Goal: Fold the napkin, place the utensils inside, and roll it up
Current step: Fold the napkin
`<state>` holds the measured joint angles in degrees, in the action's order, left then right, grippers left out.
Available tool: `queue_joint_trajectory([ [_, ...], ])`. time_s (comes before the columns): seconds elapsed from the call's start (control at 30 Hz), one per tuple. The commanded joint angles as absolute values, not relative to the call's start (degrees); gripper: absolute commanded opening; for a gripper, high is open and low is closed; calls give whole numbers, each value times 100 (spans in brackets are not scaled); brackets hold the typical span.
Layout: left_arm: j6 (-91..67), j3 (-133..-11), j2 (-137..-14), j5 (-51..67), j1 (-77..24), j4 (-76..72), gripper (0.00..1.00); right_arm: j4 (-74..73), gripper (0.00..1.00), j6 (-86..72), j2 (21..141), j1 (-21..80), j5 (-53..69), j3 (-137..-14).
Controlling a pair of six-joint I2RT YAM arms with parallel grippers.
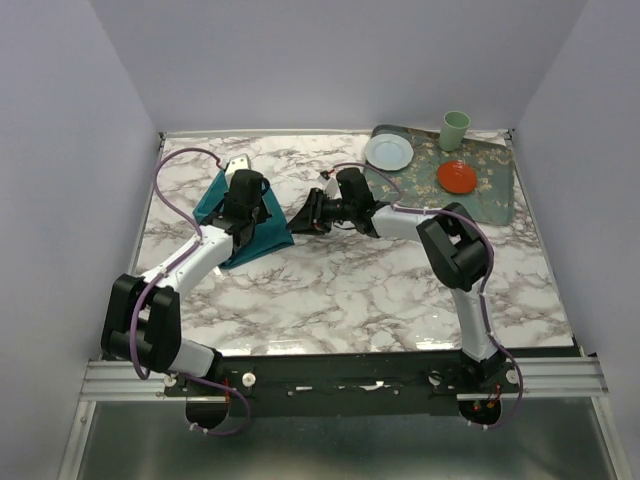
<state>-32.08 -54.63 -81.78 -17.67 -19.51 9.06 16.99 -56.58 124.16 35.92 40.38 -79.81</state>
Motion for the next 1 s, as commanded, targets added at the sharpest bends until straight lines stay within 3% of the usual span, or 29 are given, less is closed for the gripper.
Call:
queue_joint_trajectory([
  [0.0,-3050,-5484,-8296,-1854,-2197,563,0,1775,41,-5844,12735,3604,4201,-8279],
  [0.63,-2601,-5607,-8894,-2452,-2725,202,0,1714,41,-6012,13025,3586,4254,-8429],
  [0.97,-2593,-5801,-9395,-2286,-2751,185,5,2224,40,-6170,12349,3156,4236,-7305],
])
